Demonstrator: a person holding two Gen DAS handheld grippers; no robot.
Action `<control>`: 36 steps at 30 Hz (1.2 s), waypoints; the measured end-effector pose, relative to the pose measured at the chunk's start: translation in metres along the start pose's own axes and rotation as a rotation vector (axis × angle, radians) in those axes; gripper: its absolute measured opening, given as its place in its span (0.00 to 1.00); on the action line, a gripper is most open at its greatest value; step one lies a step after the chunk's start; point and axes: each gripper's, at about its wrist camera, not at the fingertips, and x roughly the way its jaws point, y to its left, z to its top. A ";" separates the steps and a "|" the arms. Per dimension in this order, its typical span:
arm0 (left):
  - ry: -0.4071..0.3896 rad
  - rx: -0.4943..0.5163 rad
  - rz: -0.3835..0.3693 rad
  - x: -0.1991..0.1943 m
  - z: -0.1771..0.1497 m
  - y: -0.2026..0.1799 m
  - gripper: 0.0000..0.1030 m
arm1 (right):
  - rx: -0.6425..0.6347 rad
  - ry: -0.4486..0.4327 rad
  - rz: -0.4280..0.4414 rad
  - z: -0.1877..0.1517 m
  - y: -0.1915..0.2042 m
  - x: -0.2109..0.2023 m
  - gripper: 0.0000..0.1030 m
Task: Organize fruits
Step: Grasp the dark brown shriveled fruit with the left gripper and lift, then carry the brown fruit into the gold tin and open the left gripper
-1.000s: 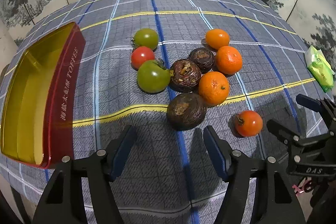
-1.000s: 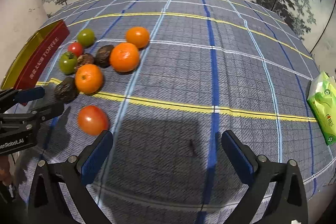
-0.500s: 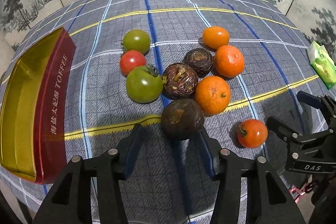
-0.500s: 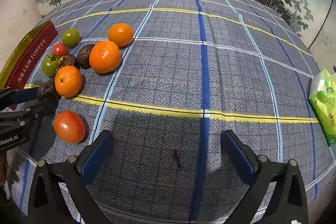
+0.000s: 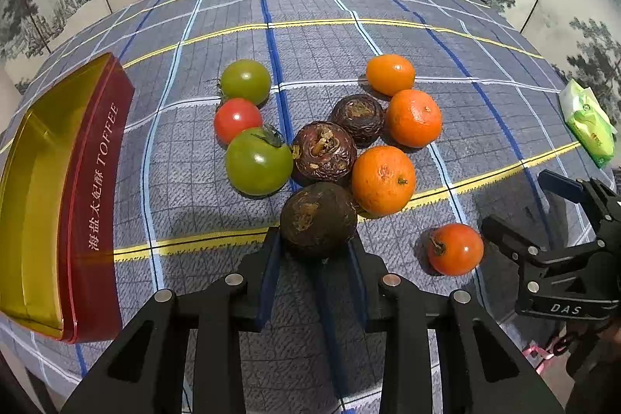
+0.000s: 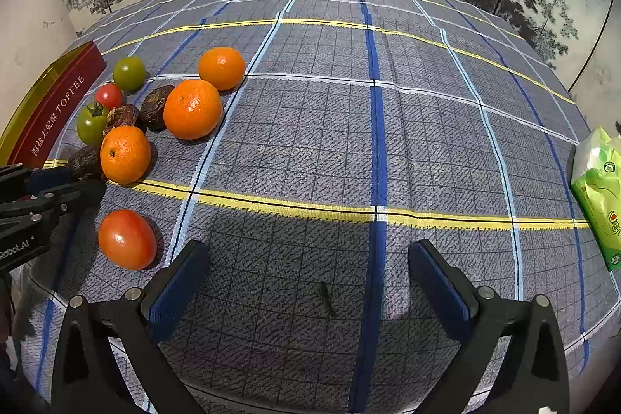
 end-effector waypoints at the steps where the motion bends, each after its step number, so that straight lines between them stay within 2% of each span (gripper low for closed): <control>1: -0.003 0.001 -0.002 -0.002 0.000 0.000 0.32 | 0.000 0.000 0.000 0.000 0.000 0.000 1.00; 9: -0.001 -0.022 -0.036 -0.019 -0.003 0.006 0.32 | 0.002 0.005 -0.001 0.001 0.000 0.000 1.00; 17: -0.070 -0.060 -0.017 -0.058 0.004 0.034 0.32 | 0.009 0.022 -0.003 0.004 -0.001 0.001 1.00; 26: -0.120 -0.157 0.119 -0.088 0.007 0.109 0.32 | 0.008 0.018 -0.004 0.004 -0.001 0.002 1.00; 36: -0.078 -0.294 0.261 -0.084 -0.014 0.196 0.32 | 0.001 -0.006 0.001 -0.001 -0.001 -0.001 1.00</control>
